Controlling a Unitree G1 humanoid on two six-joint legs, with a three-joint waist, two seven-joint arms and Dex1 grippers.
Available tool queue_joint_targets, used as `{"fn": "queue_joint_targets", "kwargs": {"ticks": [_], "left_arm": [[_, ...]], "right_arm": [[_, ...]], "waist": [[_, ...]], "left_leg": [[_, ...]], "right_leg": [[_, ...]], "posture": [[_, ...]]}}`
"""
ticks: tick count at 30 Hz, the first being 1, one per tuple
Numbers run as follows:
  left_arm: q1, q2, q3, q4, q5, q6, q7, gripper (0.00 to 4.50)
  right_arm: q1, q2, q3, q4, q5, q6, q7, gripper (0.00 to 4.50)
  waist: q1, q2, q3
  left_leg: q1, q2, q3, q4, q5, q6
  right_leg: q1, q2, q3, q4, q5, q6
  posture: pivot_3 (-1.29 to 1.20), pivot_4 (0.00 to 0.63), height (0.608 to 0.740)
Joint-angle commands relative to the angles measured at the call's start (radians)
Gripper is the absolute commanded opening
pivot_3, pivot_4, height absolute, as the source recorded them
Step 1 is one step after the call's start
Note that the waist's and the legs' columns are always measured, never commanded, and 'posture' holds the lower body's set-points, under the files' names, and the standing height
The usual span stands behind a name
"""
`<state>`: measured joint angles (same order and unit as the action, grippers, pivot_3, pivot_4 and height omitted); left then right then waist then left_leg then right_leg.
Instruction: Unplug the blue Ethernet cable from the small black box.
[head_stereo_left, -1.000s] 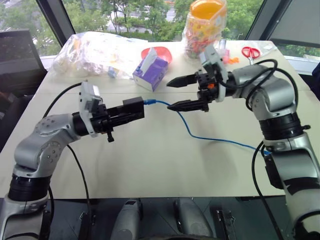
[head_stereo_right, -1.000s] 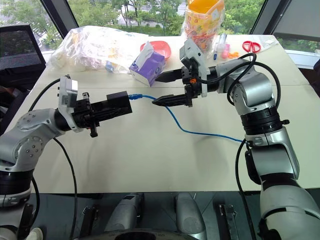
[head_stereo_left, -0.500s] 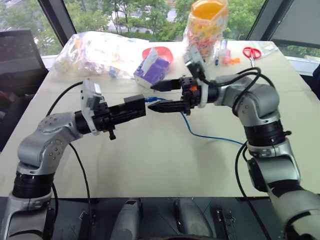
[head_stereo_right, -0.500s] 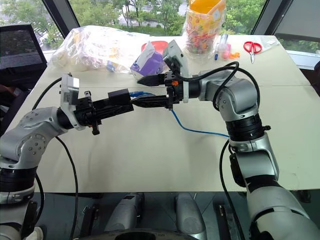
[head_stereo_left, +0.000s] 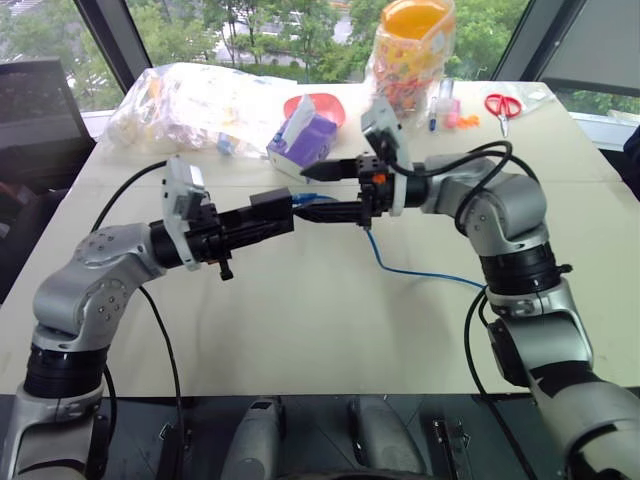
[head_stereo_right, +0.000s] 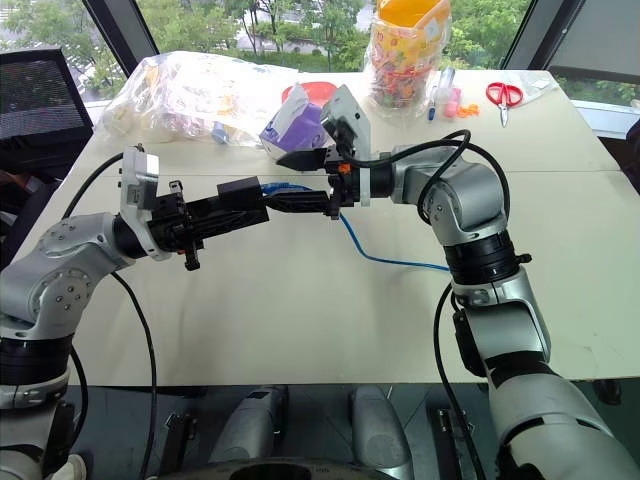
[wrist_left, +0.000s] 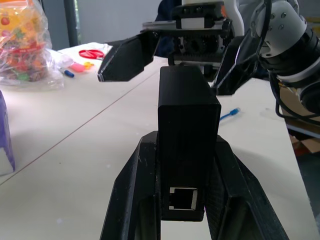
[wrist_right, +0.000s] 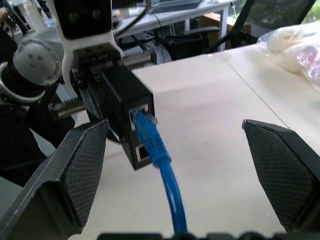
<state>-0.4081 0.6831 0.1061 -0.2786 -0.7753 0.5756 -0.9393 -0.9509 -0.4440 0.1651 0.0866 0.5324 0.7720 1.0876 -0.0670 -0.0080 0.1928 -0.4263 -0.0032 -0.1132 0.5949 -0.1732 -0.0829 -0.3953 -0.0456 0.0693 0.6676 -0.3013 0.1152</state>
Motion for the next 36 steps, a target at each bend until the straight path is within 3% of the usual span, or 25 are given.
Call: {"fn": "queue_joint_targets", "kwargs": {"ticks": [1, 12, 15, 25, 28, 36], "left_arm": [[-0.018, -0.001, 0.034, -0.033, -0.014, -0.007, 0.004, 0.51], [-0.015, 0.002, 0.033, -0.028, -0.008, -0.010, 0.002, 0.51], [-0.014, 0.001, 0.035, -0.028, -0.009, -0.009, 0.004, 0.51], [-0.016, -0.007, 0.045, -0.029, -0.036, 0.009, 0.009, 0.51], [-0.015, -0.010, 0.046, -0.031, -0.042, 0.013, 0.008, 0.51], [-0.022, -0.019, 0.045, -0.029, -0.041, 0.014, 0.010, 0.51]], "right_arm": [[-0.003, -0.009, 0.003, -0.005, -0.022, -0.038, 0.018, 4.45], [-0.018, -0.008, -0.027, 0.013, -0.001, -0.032, 0.040, 4.45], [-0.021, -0.013, -0.019, 0.017, -0.018, -0.033, 0.033, 3.63], [-0.033, -0.016, -0.052, 0.007, 0.027, 0.005, 0.061, 3.63], [-0.036, -0.017, -0.055, -0.001, 0.037, 0.019, 0.068, 2.33], [-0.046, -0.012, -0.049, -0.003, 0.041, 0.030, 0.069, 2.33]], "waist": [[-0.001, 0.000, 0.000], [0.000, 0.000, 0.000], [0.000, 0.000, 0.000], [0.000, 0.000, 0.000], [0.000, 0.000, 0.000], [0.000, 0.000, 0.000]], "left_leg": [[0.000, 0.000, 0.000, 0.000, 0.000, 0.000], [0.000, 0.000, 0.000, 0.000, 0.000, 0.000], [0.000, 0.000, 0.000, 0.000, 0.000, 0.000], [0.000, 0.000, 0.000, 0.000, 0.000, 0.000], [0.000, 0.000, 0.000, 0.000, 0.000, 0.000], [0.000, 0.000, 0.000, 0.000, 0.000, 0.000]], "right_leg": [[0.000, 0.000, 0.000, 0.000, 0.000, 0.000], [0.000, 0.000, 0.000, 0.000, 0.000, 0.000], [0.000, 0.000, 0.000, 0.000, 0.000, 0.000], [0.000, 0.000, 0.000, 0.000, 0.000, 0.000], [0.000, 0.000, 0.000, 0.000, 0.000, 0.000], [0.000, 0.000, 0.000, 0.000, 0.000, 0.000]], "posture": [[0.00, 0.150, 0.740], [0.00, 0.150, 0.740], [0.00, 0.150, 0.740], [0.00, 0.150, 0.740], [0.00, 0.150, 0.740], [0.00, 0.150, 0.740]]}}
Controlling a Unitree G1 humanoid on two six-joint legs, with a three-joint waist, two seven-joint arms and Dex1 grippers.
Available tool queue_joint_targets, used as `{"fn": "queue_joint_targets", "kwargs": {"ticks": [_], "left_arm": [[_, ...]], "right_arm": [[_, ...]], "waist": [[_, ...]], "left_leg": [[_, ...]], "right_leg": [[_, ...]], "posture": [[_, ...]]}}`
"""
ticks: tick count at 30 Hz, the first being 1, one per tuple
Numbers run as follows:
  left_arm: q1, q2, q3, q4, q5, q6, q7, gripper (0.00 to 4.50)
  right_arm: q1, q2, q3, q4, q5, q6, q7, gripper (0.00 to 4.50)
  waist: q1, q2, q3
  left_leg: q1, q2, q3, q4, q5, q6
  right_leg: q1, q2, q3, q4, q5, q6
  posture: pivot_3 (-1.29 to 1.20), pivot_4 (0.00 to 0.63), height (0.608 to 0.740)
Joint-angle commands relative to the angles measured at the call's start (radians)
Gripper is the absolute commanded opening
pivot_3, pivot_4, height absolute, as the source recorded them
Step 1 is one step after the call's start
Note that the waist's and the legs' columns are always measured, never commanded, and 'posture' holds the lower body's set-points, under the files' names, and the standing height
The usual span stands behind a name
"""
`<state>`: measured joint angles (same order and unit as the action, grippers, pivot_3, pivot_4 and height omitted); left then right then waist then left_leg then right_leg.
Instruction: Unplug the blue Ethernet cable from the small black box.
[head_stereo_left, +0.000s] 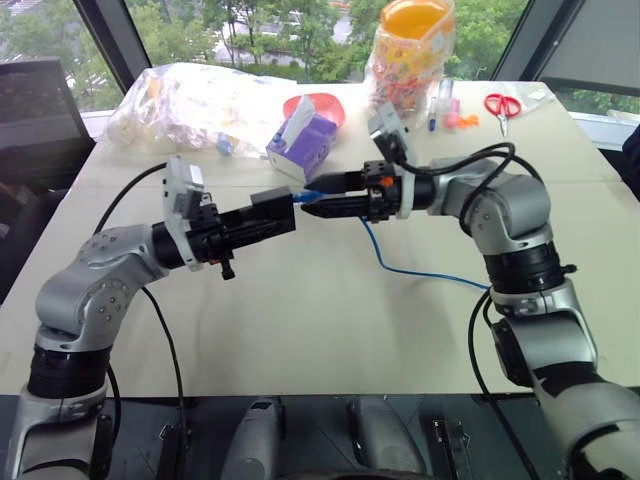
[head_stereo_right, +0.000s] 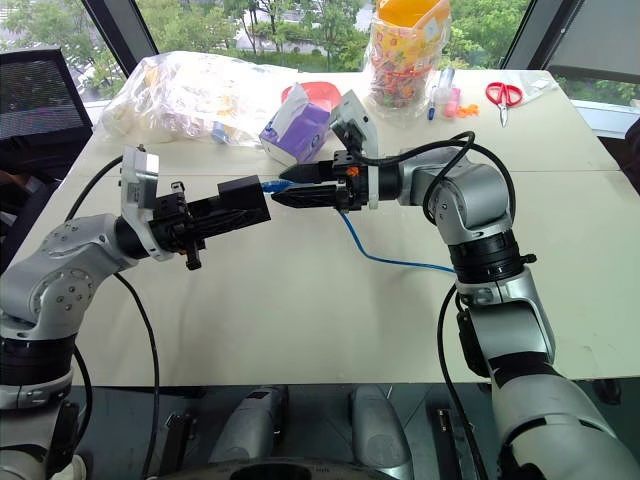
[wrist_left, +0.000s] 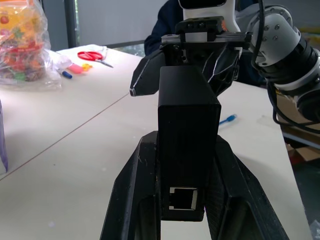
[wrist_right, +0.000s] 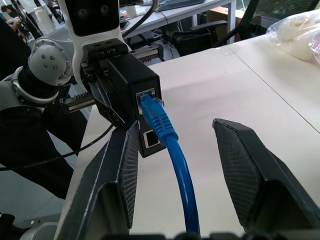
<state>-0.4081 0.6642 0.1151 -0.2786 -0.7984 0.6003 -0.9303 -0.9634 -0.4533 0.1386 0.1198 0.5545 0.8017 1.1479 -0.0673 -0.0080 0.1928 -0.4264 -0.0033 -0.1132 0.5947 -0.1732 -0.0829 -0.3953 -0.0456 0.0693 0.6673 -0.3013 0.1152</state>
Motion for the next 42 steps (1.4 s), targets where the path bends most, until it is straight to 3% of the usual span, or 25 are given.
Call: {"fn": "queue_joint_targets", "kwargs": {"ticks": [1, 10, 13, 16, 29, 36, 42], "left_arm": [[-0.023, -0.001, 0.036, -0.029, -0.018, -0.011, 0.001, 0.51], [-0.020, -0.004, 0.039, -0.032, -0.017, -0.012, 0.006, 0.51], [-0.020, -0.005, 0.038, -0.034, -0.019, -0.011, 0.009, 0.51], [-0.019, -0.004, 0.038, -0.034, -0.020, -0.011, 0.009, 0.51], [-0.005, 0.002, 0.052, -0.043, -0.037, 0.008, -0.001, 0.51], [-0.015, 0.049, 0.135, -0.052, -0.261, 0.192, 0.006, 0.51], [-0.044, 0.070, 0.176, -0.012, -0.358, 0.261, 0.041, 0.51]], "right_arm": [[-0.035, -0.001, -0.022, -0.037, 0.021, 0.002, 0.009, 2.33], [-0.041, 0.001, -0.020, -0.038, 0.031, 0.014, 0.019, 2.33], [-0.040, 0.003, -0.021, -0.039, 0.032, 0.017, 0.020, 1.44], [-0.040, 0.010, -0.020, -0.040, 0.033, 0.018, 0.017, 0.04], [-0.045, 0.007, -0.030, -0.030, 0.039, 0.020, 0.018, 0.04], [-0.096, -0.063, -0.126, 0.109, 0.156, 0.126, 0.136, 0.04], [-0.120, -0.112, -0.138, 0.173, 0.184, 0.151, 0.195, 0.04]], "waist": [[0.000, 0.000, 0.000], [0.000, 0.000, 0.000], [0.000, 0.000, 0.000], [-0.001, 0.000, 0.000], [0.000, 0.000, 0.000], [-0.001, 0.000, 0.000], [0.000, 0.000, 0.000]], "left_leg": [[0.000, 0.000, 0.000, 0.000, 0.000, 0.000], [0.000, 0.000, 0.000, 0.000, 0.000, 0.000], [0.000, 0.000, 0.000, 0.000, 0.000, 0.000], [0.000, 0.000, 0.000, 0.000, 0.000, 0.000], [0.000, 0.000, 0.000, 0.000, 0.000, 0.000], [0.000, 0.000, 0.000, 0.000, 0.000, 0.000], [0.000, 0.000, 0.000, 0.000, 0.000, 0.000]], "right_leg": [[0.000, 0.000, 0.000, 0.000, 0.000, 0.000], [0.000, 0.000, 0.000, 0.000, 0.000, 0.000], [0.000, 0.000, 0.000, 0.000, 0.000, 0.000], [0.000, 0.000, 0.000, 0.000, 0.000, 0.000], [0.000, 0.000, 0.000, 0.000, 0.000, 0.000], [0.000, 0.000, 0.000, 0.000, 0.000, 0.000], [0.000, 0.000, 0.000, 0.000, 0.000, 0.000]], "posture": [[0.00, 0.150, 0.740], [0.00, 0.150, 0.740], [0.00, 0.150, 0.740], [0.00, 0.150, 0.740], [0.00, 0.150, 0.740], [0.00, 0.150, 0.740], [0.00, 0.150, 0.740]]}}
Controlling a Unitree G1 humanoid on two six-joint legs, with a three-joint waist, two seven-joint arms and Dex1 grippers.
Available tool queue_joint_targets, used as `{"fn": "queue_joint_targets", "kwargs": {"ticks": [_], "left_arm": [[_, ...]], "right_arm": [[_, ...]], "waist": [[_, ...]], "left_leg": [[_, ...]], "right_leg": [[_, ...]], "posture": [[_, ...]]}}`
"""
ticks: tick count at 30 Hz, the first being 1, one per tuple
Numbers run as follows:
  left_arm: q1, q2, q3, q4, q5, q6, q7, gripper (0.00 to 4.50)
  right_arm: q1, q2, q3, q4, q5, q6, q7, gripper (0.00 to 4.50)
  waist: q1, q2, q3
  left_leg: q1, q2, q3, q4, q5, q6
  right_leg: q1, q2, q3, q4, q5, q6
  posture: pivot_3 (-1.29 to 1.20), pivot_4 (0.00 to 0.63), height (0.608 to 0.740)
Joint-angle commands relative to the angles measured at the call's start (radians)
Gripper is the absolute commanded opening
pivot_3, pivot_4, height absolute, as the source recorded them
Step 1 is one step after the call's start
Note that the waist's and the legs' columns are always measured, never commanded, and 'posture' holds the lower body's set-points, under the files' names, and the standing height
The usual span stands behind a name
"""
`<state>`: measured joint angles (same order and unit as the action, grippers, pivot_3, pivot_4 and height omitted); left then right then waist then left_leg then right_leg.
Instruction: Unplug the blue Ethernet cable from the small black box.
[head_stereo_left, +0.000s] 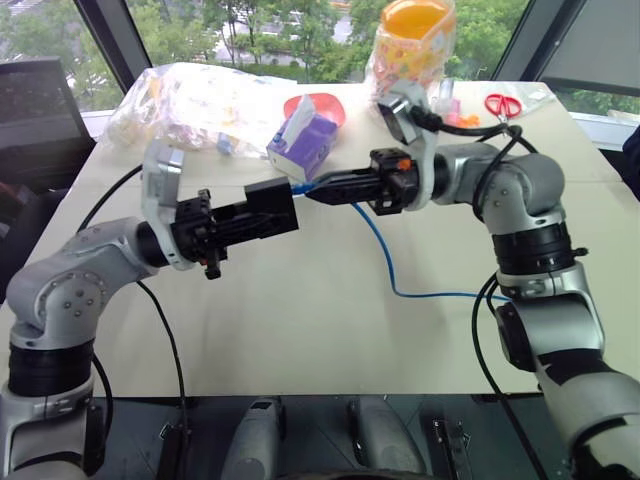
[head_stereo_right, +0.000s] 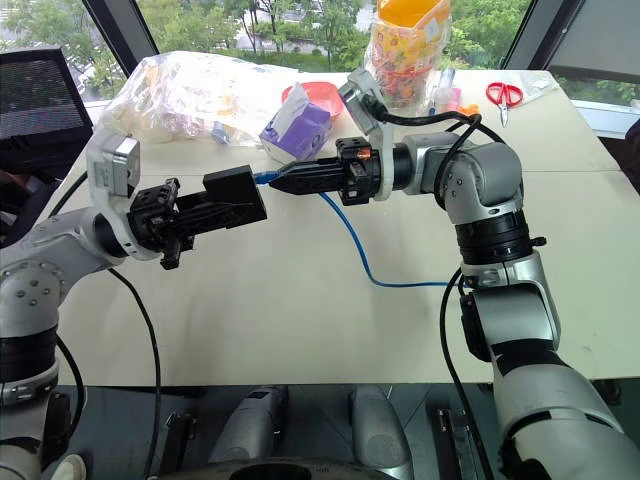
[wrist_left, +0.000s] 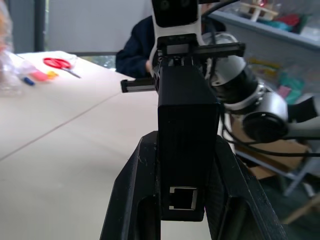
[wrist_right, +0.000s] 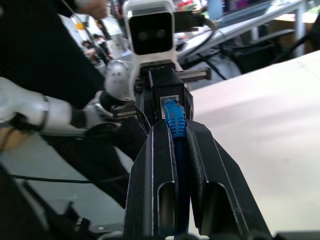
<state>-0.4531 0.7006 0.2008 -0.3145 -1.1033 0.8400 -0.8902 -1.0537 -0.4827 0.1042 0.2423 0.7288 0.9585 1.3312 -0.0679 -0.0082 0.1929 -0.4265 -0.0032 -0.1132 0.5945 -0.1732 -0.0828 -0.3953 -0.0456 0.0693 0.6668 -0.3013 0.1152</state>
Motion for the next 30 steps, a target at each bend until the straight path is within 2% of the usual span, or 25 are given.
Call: {"fn": "queue_joint_targets", "kwargs": {"ticks": [1, 9, 19, 23, 30], "left_arm": [[-0.001, 0.036, 0.092, 0.025, -0.058, 0.026, 0.004, 0.51], [0.015, 0.065, 0.076, 0.016, -0.054, 0.035, -0.021, 0.51], [0.030, 0.071, 0.049, -0.003, -0.020, 0.008, -0.046, 0.51], [0.029, 0.071, 0.048, -0.003, -0.016, 0.004, -0.049, 0.51], [0.031, 0.067, 0.045, -0.007, -0.004, -0.004, -0.053, 0.51]], "right_arm": [[-0.030, -0.089, -0.100, 0.051, 0.008, -0.008, 0.019, 0.04], [-0.033, -0.109, -0.080, 0.070, -0.013, -0.019, 0.047, 0.04], [-0.025, -0.083, -0.072, -0.019, 0.018, 0.028, 0.012, 0.04], [-0.022, -0.086, -0.052, -0.040, -0.010, -0.009, 0.001, 1.55], [-0.028, -0.077, -0.051, -0.044, 0.003, 0.020, 0.008, 1.55]], "waist": [[0.000, 0.000, 0.000], [0.000, 0.000, 0.000], [0.000, 0.000, 0.000], [0.005, 0.000, 0.000], [0.000, 0.000, 0.000]], "left_leg": [[0.000, 0.000, 0.000, 0.000, 0.000, 0.000], [0.000, 0.000, 0.000, 0.000, 0.000, 0.000], [0.000, 0.000, 0.000, 0.000, 0.000, 0.000], [0.000, 0.000, 0.000, 0.000, 0.000, 0.000], [0.000, 0.000, 0.001, -0.002, 0.000, 0.000]], "right_leg": [[0.000, 0.000, 0.000, 0.000, 0.000, 0.000], [0.000, 0.000, 0.000, 0.000, 0.000, 0.000], [0.000, 0.000, 0.000, 0.000, 0.000, 0.000], [0.000, 0.000, 0.000, -0.001, 0.000, 0.000], [-0.001, 0.000, 0.000, -0.001, 0.000, 0.000]], "posture": [[0.00, 0.150, 0.740], [0.00, 0.150, 0.740], [0.00, 0.150, 0.740], [0.00, 0.150, 0.740], [0.00, 0.150, 0.740]]}}
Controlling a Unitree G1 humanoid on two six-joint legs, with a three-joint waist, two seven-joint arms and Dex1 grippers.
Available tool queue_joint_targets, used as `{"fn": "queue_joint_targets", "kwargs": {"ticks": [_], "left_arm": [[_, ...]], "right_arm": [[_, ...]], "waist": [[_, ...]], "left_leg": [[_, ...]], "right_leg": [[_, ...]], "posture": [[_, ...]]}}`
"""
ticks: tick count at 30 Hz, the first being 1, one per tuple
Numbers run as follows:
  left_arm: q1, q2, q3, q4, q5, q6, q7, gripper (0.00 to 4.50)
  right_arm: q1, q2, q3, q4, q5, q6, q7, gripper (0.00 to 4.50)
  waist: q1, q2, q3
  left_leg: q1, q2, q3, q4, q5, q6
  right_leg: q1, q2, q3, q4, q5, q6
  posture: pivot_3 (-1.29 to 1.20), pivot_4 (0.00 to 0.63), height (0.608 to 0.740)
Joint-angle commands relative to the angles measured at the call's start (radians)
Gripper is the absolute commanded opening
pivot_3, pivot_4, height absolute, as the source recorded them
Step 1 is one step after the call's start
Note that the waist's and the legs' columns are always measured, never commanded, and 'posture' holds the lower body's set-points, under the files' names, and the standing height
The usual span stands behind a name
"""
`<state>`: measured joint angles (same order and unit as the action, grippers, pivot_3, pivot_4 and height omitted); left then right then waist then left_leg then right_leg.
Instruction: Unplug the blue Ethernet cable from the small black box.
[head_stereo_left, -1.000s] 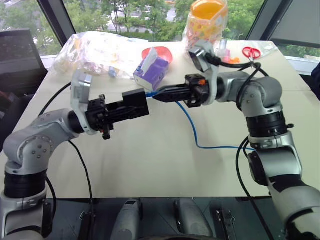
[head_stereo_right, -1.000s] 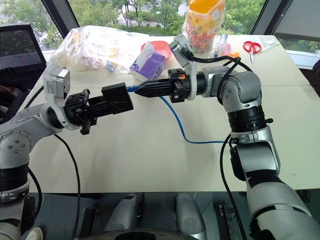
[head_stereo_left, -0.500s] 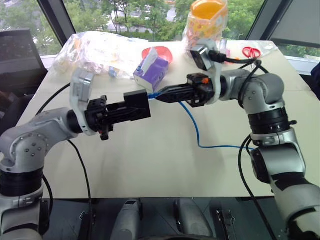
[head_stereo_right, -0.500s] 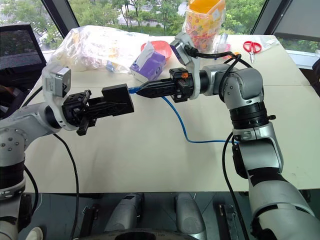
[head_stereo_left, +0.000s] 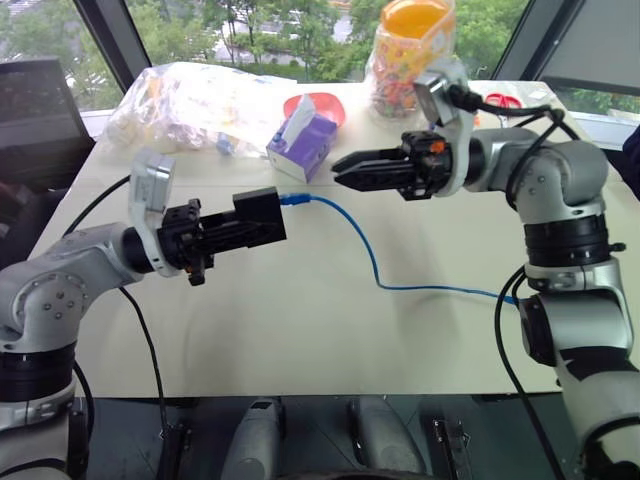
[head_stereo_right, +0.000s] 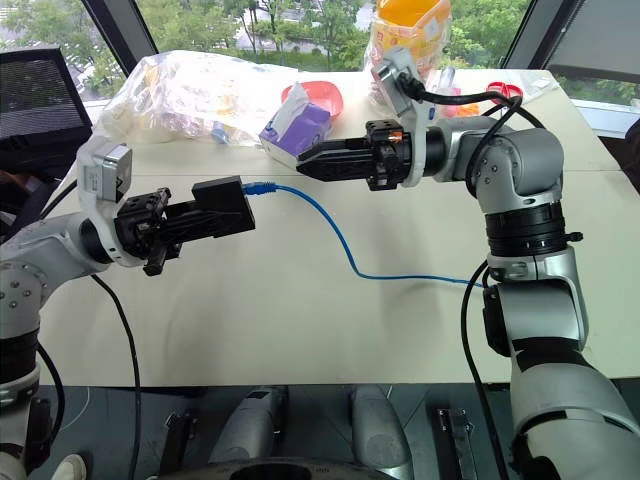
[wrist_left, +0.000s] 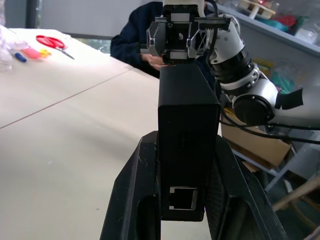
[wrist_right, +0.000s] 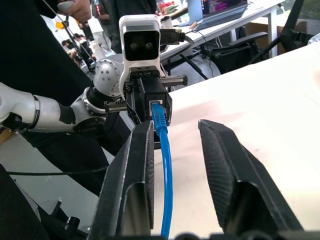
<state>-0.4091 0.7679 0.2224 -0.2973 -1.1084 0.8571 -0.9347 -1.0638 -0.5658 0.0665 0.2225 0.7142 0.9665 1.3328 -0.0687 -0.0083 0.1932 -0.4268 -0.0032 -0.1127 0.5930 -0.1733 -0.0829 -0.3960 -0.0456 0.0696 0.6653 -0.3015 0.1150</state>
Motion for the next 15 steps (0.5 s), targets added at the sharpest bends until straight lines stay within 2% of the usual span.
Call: {"fn": "queue_joint_targets", "kwargs": {"ticks": [1, 15], "left_arm": [[-0.015, -0.003, 0.022, -0.026, 0.003, -0.023, -0.008, 0.51], [-0.042, -0.036, 0.010, -0.046, -0.002, -0.014, 0.004, 0.51]], "right_arm": [[-0.015, 0.008, -0.010, -0.034, 0.023, 0.019, 0.009, 1.55], [-0.008, 0.078, 0.053, -0.078, 0.003, 0.019, 0.000, 1.55]], "waist": [[0.001, 0.000, 0.000], [0.000, 0.000, 0.000]], "left_leg": [[0.000, 0.000, 0.000, 0.000, 0.000, 0.000], [0.000, 0.000, 0.000, 0.000, 0.000, 0.000]], "right_leg": [[0.000, 0.000, 0.000, 0.000, 0.000, 0.000], [0.000, 0.000, 0.000, 0.000, 0.000, 0.000]], "posture": [[0.00, 0.150, 0.740], [0.00, 0.150, 0.740]]}}
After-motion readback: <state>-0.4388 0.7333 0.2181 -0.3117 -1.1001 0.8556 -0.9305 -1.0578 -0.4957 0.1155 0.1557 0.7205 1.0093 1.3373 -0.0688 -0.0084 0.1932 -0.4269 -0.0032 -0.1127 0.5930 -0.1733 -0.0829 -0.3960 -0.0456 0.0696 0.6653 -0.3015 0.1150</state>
